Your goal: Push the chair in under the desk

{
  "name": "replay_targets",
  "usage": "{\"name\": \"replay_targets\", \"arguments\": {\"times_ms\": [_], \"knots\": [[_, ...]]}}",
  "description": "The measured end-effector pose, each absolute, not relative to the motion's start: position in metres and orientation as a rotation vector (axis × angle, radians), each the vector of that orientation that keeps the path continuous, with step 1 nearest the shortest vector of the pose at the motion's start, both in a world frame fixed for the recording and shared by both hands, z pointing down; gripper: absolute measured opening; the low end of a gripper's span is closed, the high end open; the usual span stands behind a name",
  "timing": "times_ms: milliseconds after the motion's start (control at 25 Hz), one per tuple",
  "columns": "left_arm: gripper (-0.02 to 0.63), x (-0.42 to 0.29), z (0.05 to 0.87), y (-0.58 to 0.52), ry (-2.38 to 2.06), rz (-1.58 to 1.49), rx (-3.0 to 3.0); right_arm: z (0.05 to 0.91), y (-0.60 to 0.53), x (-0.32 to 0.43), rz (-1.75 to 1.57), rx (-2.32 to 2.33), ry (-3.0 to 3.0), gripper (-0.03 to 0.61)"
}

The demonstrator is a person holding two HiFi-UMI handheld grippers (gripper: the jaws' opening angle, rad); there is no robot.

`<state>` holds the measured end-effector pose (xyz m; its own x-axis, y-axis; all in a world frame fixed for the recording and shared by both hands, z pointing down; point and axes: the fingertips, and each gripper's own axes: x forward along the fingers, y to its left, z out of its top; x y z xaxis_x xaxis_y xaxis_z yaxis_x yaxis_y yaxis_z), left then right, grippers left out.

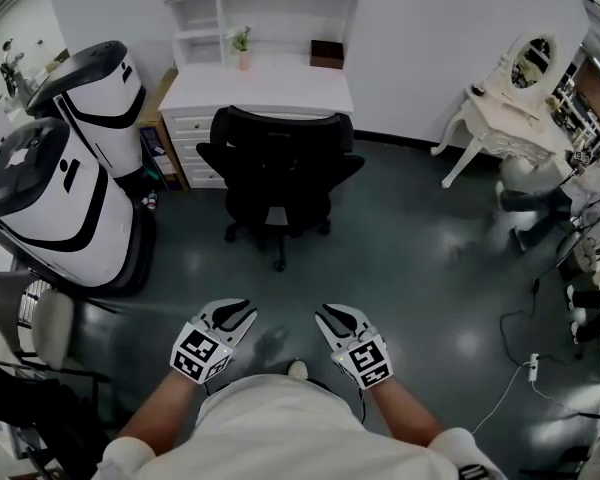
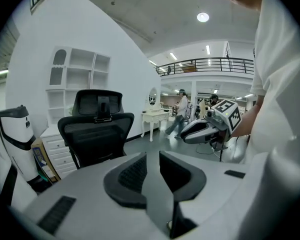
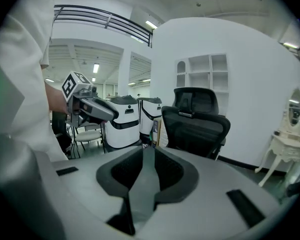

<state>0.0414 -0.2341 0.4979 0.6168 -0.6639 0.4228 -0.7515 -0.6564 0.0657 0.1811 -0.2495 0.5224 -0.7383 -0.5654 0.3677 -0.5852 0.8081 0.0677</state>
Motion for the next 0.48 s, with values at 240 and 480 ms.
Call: {"name": "replay_targets", "arguments": {"times_ms": [240, 480], "knots": [[0.077, 0.001, 0.490, -0.193, -1.134, 0.477, 2.608, 0.513, -0.215, 0.143, 0.077, 0.909, -2.616, 0.068], [0.048, -0.035, 0.486, -0.158, -1.125, 0.442, 2.617, 0.507, -0.175, 0.105, 0.081, 0.941, -2.603, 0.058]]}}
